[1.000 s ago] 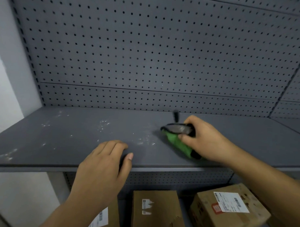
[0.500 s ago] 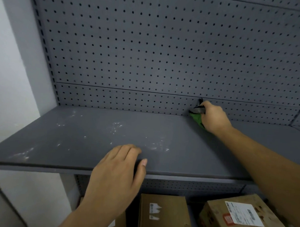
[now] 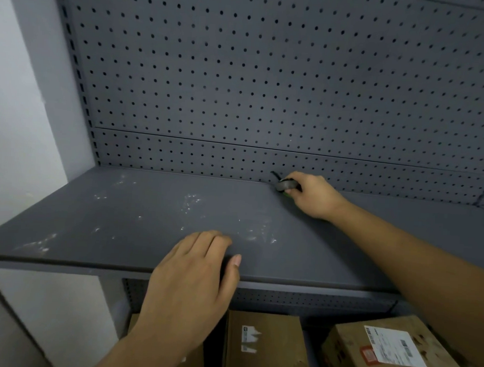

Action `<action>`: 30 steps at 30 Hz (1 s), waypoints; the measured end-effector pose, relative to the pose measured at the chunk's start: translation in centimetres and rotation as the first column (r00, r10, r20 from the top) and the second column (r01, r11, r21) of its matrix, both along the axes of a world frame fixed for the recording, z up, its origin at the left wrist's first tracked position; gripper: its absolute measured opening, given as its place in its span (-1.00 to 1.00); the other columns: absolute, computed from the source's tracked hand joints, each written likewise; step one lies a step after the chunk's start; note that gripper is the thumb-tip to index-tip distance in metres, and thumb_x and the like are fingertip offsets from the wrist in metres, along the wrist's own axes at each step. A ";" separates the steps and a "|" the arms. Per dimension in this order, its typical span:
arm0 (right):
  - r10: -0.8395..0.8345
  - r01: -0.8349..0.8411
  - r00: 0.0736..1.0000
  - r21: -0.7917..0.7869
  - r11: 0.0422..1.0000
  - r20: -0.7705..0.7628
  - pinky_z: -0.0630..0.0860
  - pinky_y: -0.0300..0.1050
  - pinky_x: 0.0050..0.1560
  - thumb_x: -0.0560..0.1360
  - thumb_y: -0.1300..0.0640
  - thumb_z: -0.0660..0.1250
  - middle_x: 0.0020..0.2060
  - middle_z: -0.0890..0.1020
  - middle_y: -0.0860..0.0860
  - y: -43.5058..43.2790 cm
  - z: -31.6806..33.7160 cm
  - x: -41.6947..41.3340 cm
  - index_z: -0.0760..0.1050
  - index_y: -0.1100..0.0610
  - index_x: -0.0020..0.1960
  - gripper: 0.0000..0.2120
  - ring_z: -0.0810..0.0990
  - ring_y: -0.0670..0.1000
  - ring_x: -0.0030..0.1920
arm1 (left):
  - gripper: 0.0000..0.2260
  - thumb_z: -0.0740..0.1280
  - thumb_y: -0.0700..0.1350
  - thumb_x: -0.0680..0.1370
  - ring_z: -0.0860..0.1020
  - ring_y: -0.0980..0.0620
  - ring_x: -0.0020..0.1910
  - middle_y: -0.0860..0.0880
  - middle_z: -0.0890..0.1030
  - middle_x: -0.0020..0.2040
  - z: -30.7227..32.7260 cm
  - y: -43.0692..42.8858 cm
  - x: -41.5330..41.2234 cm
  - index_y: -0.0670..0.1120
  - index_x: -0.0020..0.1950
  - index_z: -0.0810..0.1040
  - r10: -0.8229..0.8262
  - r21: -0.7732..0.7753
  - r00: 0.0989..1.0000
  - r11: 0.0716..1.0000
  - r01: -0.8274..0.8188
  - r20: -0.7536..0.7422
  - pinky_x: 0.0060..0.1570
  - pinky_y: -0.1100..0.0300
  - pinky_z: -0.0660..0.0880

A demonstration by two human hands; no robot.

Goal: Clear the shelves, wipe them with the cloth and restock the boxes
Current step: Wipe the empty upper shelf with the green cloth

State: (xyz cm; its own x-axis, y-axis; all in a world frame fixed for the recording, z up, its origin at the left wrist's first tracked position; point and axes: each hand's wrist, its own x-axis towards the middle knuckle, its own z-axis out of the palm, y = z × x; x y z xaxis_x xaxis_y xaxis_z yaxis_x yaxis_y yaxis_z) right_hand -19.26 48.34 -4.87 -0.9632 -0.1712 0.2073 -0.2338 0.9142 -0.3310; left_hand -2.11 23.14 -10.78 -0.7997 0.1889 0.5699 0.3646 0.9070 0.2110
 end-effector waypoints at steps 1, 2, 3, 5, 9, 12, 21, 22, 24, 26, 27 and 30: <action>0.033 -0.033 0.999 -0.004 0.999 0.007 0.50 -0.05 -0.07 0.66 0.12 0.26 0.03 0.64 0.07 -0.5 0.0 0.5 0.53 0.02 0.25 -0.81 0.58 0.07 -0.06 | -0.67 0.05 0.13 0.64 0.57 0.14 0.04 0.16 0.60 0.06 -0.1 0.0 0.0 0.06 0.11 0.56 -0.002 0.002 1.000 1.000 0.002 0.006 -0.05 0.28 0.52; 0.066 -0.066 0.998 -0.004 0.998 0.014 0.46 -0.10 -0.06 0.66 0.11 0.27 0.03 0.65 0.05 -1.0 0.1 1.1 0.53 0.02 0.26 -0.81 0.58 0.05 -0.05 | -0.67 0.05 0.13 0.64 0.57 0.13 0.05 0.16 0.59 0.06 -0.1 0.0 -0.1 0.06 0.12 0.56 -0.003 0.004 1.000 1.000 0.003 0.012 -0.04 0.26 0.53; 0.100 -0.100 0.995 -0.010 0.995 0.021 0.46 -0.11 -0.04 0.66 0.11 0.28 0.04 0.66 0.03 -1.6 0.1 1.8 0.54 0.01 0.26 -0.80 0.58 0.03 -0.04 | -0.67 0.05 0.13 0.65 0.57 0.13 0.06 0.16 0.59 0.06 -0.2 -0.1 0.0 0.06 0.12 0.56 -0.002 0.005 1.000 1.000 0.001 0.014 -0.05 0.25 0.54; 0.171 -0.169 0.985 -0.035 0.985 0.034 0.53 -0.07 0.04 0.64 0.10 0.31 0.05 0.68 0.00 -2.8 0.2 3.5 0.55 0.00 0.25 -0.80 0.61 0.02 0.01 | -0.68 0.06 0.13 0.64 0.57 0.13 0.05 0.16 0.59 0.04 -0.3 -0.1 0.0 0.05 0.12 0.55 0.007 0.009 1.000 1.000 -0.007 0.008 -0.08 0.26 0.53; 0.297 -0.294 0.953 -0.060 0.954 0.058 0.56 -0.01 0.17 0.63 0.08 0.33 0.07 0.69 -0.09 -4.4 0.3 7.0 0.56 -0.06 0.25 -0.79 0.64 -0.04 0.08 | -0.69 0.07 0.13 0.62 0.58 0.13 0.00 0.16 0.59 -0.01 -0.4 -0.1 0.0 0.05 0.07 0.56 0.015 0.017 1.000 1.000 -0.014 -0.017 -0.16 0.30 0.48; 0.377 -0.371 0.924 -0.092 0.924 0.060 0.57 -0.03 0.17 0.62 0.10 0.35 0.08 0.69 -0.13 -5.1 0.3 9.7 0.56 -0.08 0.25 -0.78 0.64 -0.10 0.09 | -0.73 0.08 0.14 0.61 0.55 0.14 -0.09 0.17 0.55 -0.09 -0.3 -0.1 0.1 0.05 0.00 0.52 0.025 0.031 0.999 0.999 -0.024 -0.037 -0.32 0.34 0.32; 0.472 -0.451 0.878 -0.184 0.873 0.084 0.55 -0.13 -0.22 0.65 0.13 0.32 -0.14 0.65 -0.14 -5.5 0.8 16.0 0.54 -0.07 0.23 -0.81 0.61 -0.10 -0.22 | -0.81 0.13 0.16 0.60 0.42 0.16 -0.20 0.18 0.44 -0.19 0.0 -1.2 0.8 0.09 -0.09 0.38 -0.044 0.101 0.996 0.994 0.052 -0.078 -0.39 0.42 0.18; 0.470 -0.446 0.878 -0.202 0.872 0.091 0.55 -0.07 -0.24 0.65 0.13 0.32 -0.17 0.64 -0.12 -5.4 0.9 16.4 0.54 -0.08 0.21 -0.82 0.59 -0.05 -0.25 | -0.78 0.12 0.19 0.60 0.43 0.17 -0.20 0.18 0.45 -0.19 0.1 -1.5 1.1 0.08 -0.09 0.39 -0.052 0.096 0.996 0.994 0.060 -0.076 -0.37 0.41 0.21; 0.470 -0.436 0.876 -0.237 0.868 0.110 0.58 0.11 -0.14 0.65 0.12 0.31 -0.15 0.65 -0.09 -5.3 1.1 17.1 0.55 -0.11 0.18 -0.83 0.62 0.04 -0.19 | -0.74 0.10 0.24 0.60 0.45 0.17 -0.19 0.19 0.47 -0.17 0.2 -2.5 1.3 0.10 -0.08 0.41 -0.057 0.082 0.997 0.995 0.061 -0.058 -0.35 0.39 0.26; 0.473 -0.421 0.870 -0.289 0.860 0.139 0.59 0.17 -0.03 0.65 0.12 0.31 -0.07 0.67 -0.13 -5.2 1.1 17.8 0.56 -0.12 0.18 -0.82 0.65 0.07 -0.10 | -0.72 0.08 0.26 0.61 0.47 0.18 -0.18 0.21 0.49 -0.16 0.1 -3.7 1.3 0.13 -0.07 0.44 -0.046 0.069 0.998 0.996 0.049 -0.040 -0.32 0.40 0.28; 0.473 -0.410 0.868 -0.319 0.854 0.152 0.59 0.16 0.01 0.65 0.12 0.32 -0.04 0.67 -0.15 -5.2 1.2 18.0 0.57 -0.11 0.19 -0.82 0.66 0.07 -0.06 | -0.72 0.08 0.25 0.61 0.49 0.18 -0.18 0.21 0.50 -0.16 0.0 -4.2 1.3 0.12 -0.06 0.46 -0.037 0.059 0.999 0.997 0.039 -0.040 -0.30 0.40 0.29; 0.460 -0.376 0.873 -0.380 0.845 0.160 0.61 0.04 0.05 0.64 0.14 0.33 -0.04 0.68 -0.08 -4.9 1.6 18.7 0.59 -0.04 0.17 -0.84 0.67 -0.01 -0.02 | -0.73 0.09 0.18 0.60 0.52 0.15 -0.17 0.18 0.53 -0.15 -0.3 -5.1 1.2 0.08 -0.05 0.51 -0.040 0.048 0.997 0.998 0.043 -0.061 -0.26 0.33 0.35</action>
